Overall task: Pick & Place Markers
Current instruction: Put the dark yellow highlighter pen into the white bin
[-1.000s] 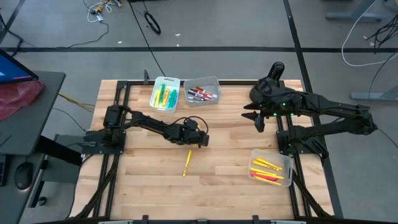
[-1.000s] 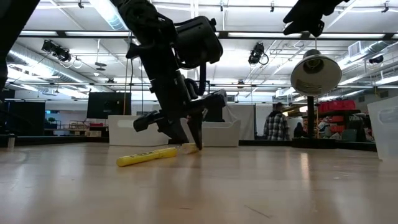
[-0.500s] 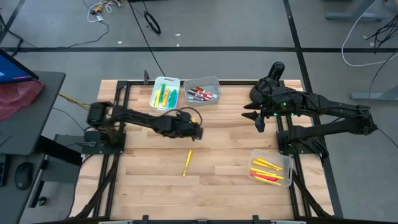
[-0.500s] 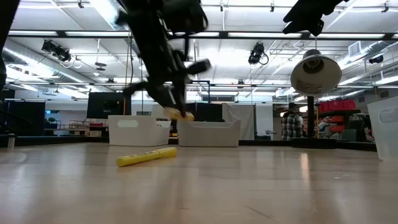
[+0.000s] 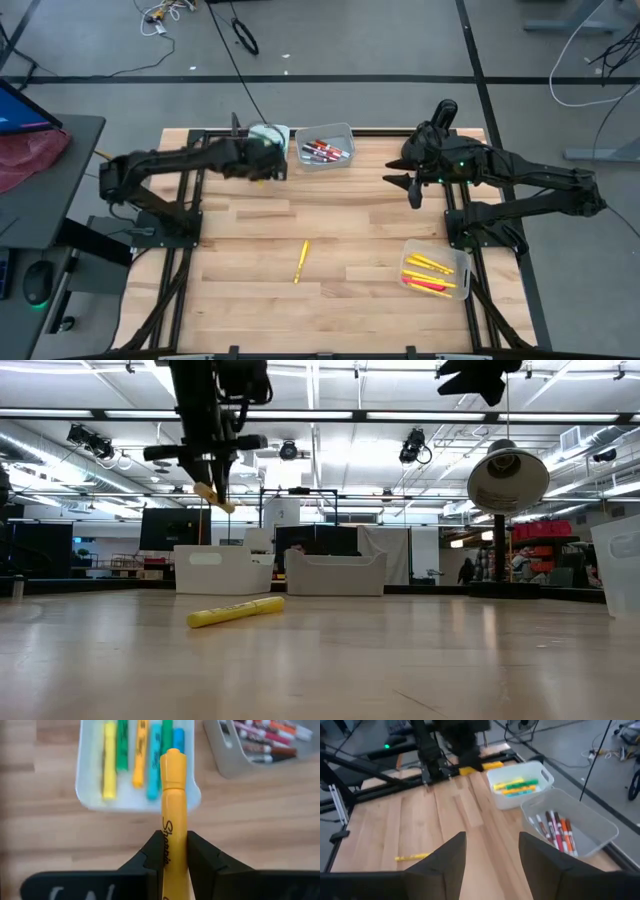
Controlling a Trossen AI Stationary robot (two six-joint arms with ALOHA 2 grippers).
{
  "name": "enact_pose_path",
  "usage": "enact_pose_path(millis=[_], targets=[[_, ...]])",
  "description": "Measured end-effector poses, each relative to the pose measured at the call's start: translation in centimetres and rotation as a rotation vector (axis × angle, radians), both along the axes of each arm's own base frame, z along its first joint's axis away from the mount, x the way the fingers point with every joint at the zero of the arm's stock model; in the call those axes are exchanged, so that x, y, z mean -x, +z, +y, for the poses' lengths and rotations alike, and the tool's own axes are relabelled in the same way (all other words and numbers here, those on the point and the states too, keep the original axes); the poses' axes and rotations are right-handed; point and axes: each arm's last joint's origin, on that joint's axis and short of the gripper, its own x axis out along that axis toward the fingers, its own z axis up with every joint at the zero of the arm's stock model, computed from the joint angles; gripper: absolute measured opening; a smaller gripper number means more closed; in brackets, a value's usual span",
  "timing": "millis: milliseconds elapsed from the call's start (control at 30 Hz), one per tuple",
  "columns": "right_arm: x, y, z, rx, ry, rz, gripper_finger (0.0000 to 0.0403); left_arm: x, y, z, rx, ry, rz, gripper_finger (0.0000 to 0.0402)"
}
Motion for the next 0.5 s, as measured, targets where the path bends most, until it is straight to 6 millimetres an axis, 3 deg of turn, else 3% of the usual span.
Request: enact_pose_path(millis=[233, 500], targets=[[-0.5, -0.1, -0.1, -0.004, 0.004, 0.003, 0.0182, 0.5, -1.3, 5.9, 0.035, 0.013, 0.014, 0.0062], [-0.5, -0.2, 0.0, -0.048, -0.018, -0.005, 0.0182, 0.0, -4.6, 11.1, 0.015, 0.014, 0.058, 0.0062]])
